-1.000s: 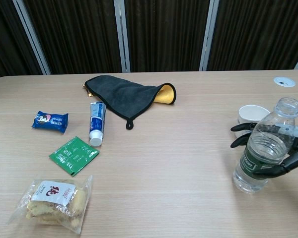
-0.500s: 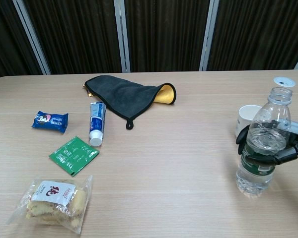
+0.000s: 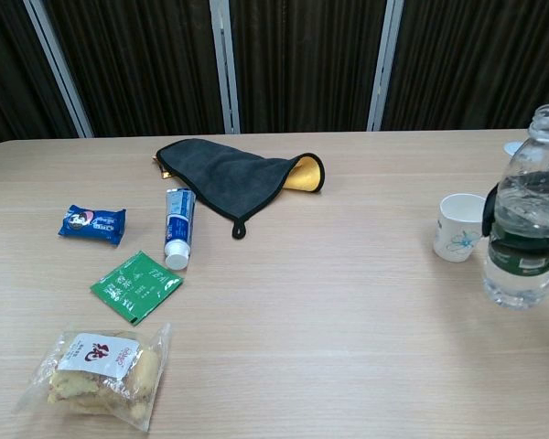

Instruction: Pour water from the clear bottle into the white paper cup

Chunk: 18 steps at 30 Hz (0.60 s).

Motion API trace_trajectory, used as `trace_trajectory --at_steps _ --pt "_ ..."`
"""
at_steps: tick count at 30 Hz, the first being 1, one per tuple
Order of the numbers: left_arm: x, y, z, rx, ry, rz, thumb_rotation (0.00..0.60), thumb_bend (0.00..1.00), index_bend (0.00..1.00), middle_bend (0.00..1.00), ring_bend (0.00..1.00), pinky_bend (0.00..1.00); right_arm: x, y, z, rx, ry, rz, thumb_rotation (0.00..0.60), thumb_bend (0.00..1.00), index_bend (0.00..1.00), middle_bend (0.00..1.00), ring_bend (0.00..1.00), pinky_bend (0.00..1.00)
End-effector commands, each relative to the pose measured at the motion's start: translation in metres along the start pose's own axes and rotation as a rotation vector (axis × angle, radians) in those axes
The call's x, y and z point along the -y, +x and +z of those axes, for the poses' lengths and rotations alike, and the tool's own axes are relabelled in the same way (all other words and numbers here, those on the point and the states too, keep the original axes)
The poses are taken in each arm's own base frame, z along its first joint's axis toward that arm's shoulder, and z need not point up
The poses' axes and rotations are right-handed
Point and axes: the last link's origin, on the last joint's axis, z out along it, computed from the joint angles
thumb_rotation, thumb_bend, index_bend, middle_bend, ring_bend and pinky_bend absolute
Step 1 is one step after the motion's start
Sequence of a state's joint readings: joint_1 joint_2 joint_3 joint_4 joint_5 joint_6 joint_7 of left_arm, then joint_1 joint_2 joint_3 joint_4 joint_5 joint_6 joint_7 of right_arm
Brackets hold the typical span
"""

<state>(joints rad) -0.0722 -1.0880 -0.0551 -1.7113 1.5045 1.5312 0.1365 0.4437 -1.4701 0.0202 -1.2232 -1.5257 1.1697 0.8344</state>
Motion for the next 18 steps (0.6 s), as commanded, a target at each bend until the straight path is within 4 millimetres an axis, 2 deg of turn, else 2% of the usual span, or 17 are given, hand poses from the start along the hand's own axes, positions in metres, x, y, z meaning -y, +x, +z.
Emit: trace_trajectory --at_steps 1,8,18 --pt "0.0 0.001 0.0 -0.002 -0.002 -0.003 0.6 0.01 0.0 0.0 0.0 0.0 -0.001 0.034 0.003 -0.092 -0.021 -0.144 0.6 0.61 0.51 0.6 0.54 0.4" --pt "0.0 0.002 0.001 -0.002 -0.004 -0.009 0.6 0.0 0.0 0.0 0.0 0.0 -0.012 0.066 0.015 -0.187 -0.088 -0.403 0.6 0.63 0.5 0.6 0.55 0.41" --pt "-0.001 0.0 0.001 0.002 0.0 -0.001 0.6 0.01 0.0 0.0 0.0 0.0 -0.02 0.069 0.043 -0.208 -0.111 -0.819 0.6 0.65 0.5 0.62 0.57 0.44"
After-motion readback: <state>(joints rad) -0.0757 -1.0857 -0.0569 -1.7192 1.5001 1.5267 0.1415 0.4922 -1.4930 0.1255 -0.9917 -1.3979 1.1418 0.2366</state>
